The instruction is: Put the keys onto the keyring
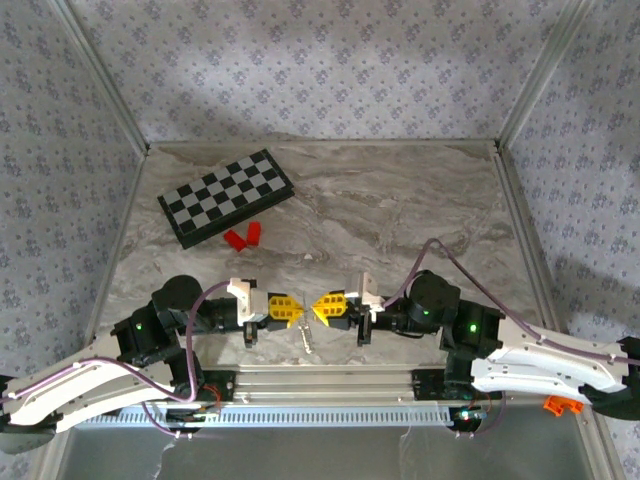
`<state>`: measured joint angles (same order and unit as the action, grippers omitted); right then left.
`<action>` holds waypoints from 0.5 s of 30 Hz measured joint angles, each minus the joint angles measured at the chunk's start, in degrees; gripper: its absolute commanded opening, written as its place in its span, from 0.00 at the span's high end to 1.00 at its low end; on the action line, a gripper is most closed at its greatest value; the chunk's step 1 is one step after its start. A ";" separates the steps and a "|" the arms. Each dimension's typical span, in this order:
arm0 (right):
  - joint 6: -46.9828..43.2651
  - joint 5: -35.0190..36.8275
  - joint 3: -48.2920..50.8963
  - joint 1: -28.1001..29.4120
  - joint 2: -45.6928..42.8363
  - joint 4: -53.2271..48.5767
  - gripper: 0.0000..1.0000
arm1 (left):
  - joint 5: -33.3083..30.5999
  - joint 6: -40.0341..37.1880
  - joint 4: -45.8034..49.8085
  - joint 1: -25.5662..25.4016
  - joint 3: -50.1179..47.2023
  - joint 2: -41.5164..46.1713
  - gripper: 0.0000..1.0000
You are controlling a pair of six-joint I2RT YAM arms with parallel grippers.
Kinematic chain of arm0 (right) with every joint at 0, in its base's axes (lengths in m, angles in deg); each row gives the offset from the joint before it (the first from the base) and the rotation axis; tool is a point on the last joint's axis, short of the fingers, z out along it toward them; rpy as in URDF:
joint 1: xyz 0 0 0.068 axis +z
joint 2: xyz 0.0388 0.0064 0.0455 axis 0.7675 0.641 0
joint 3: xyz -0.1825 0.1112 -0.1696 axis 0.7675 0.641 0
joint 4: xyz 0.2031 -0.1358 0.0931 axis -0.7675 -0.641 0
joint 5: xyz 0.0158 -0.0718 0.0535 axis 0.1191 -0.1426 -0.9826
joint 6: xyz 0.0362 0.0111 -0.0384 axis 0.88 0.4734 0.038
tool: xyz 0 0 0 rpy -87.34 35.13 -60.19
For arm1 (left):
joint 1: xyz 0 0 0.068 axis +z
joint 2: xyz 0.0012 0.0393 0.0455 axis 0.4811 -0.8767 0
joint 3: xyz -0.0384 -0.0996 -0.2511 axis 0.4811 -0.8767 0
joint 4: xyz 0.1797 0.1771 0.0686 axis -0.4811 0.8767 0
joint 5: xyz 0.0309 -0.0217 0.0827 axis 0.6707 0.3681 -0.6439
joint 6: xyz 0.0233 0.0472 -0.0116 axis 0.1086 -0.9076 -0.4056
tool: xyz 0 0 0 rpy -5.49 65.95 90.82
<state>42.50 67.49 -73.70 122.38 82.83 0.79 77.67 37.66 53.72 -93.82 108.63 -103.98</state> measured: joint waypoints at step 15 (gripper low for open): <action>0.02 -0.46 0.00 -0.17 -1.11 0.22 1.00 | -1.05 -0.02 0.00 0.00 0.00 0.00 1.00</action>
<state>42.53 67.03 -73.70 122.21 81.71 1.01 76.62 37.64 53.72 -93.82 108.63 -103.98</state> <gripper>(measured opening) 0.051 0.045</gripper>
